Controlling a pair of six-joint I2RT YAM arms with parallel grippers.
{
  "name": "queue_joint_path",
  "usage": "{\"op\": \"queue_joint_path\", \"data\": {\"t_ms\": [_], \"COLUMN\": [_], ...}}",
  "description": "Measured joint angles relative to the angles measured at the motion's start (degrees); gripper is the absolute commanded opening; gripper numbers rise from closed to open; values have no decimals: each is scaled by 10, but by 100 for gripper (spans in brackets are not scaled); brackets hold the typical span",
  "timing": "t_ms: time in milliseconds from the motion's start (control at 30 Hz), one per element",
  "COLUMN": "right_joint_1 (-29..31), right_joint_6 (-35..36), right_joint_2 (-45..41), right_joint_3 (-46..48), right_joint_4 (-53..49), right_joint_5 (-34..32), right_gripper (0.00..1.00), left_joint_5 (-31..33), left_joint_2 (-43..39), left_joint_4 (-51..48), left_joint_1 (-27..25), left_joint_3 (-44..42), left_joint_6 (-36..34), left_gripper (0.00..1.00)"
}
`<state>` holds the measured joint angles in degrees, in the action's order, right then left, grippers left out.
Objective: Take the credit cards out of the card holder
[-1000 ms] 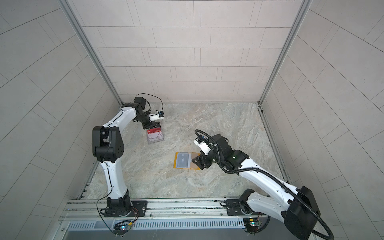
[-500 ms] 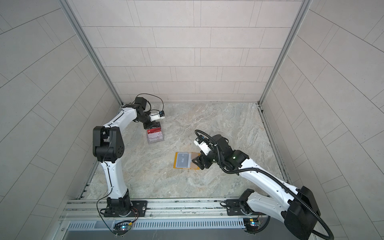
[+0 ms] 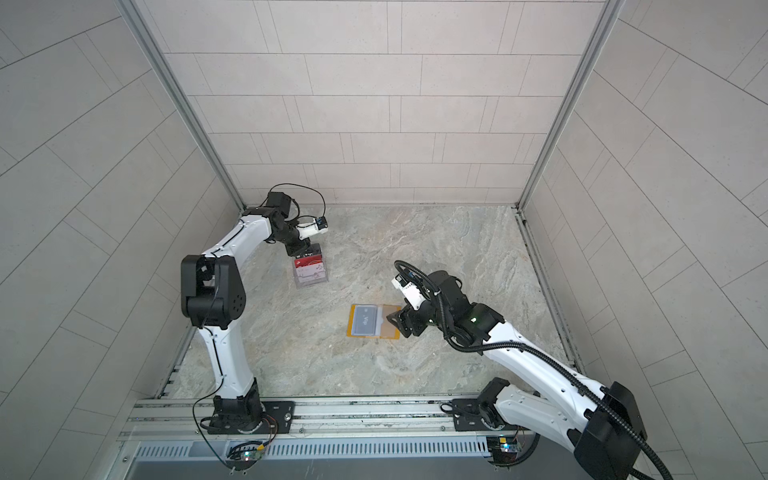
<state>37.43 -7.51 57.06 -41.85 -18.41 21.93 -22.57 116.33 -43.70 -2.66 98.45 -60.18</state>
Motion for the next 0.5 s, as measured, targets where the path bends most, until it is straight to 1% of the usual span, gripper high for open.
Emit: {"op": "queue_joint_path", "data": {"t_ms": [67, 200, 300, 367, 500], "right_joint_1": [0, -1, -1, -1, -3], "right_joint_6": [0, 0, 0, 0, 0], "right_joint_2": [-1, -4, -5, -7, -18], "right_joint_3": [2, 8, 10, 11, 18], "right_joint_4": [2, 8, 12, 15, 21], "right_joint_5": [-5, -16, -26, -37, -59], "right_gripper": [79, 79, 79, 79, 79], "left_joint_5": [-1, 2, 4, 0, -17], "left_joint_2": [-17, -53, -82, -111, -198], "left_joint_4": [0, 0, 9, 29, 97], "left_joint_1": [0, 0, 0, 0, -3], "left_joint_3": [-3, -3, -16, -52, -190], "left_joint_6": [5, 24, 62, 92, 165], "left_gripper": [49, 47, 45, 45, 46]}}
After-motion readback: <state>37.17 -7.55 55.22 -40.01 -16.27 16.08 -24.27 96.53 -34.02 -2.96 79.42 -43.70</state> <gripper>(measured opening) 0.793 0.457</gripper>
